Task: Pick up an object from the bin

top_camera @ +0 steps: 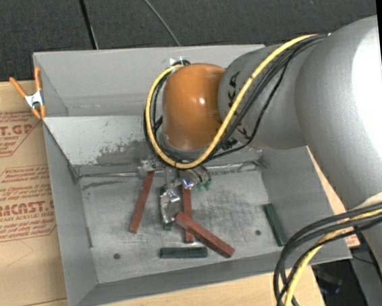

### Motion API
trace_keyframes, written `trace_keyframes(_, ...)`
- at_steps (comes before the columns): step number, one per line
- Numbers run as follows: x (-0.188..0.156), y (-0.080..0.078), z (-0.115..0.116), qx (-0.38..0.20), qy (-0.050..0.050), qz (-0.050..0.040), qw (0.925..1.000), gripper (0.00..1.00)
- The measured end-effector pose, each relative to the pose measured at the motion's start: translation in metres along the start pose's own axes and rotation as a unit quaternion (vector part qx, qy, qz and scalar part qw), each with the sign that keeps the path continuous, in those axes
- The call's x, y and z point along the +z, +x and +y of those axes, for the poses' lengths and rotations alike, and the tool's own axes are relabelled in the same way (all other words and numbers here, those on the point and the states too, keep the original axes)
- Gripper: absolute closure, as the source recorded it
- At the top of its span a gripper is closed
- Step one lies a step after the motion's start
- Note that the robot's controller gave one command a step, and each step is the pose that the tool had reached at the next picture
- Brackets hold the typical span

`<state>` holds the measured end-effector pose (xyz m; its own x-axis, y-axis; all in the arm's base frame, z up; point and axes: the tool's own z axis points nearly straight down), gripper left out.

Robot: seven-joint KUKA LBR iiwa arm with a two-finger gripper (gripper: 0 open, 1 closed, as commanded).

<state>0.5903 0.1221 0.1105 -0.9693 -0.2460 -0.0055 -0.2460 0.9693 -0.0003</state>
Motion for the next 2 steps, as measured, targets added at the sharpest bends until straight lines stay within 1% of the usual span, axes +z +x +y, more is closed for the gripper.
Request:
trace_keyframes(1,0.0340,-0.0006,0.0140,0.018,-0.001,0.0031,0.9998,0.00)
trace_keyframes(2,0.0366,-0.0068,0.0203,-0.080,-0.001,0.0029,0.9968,1.00)
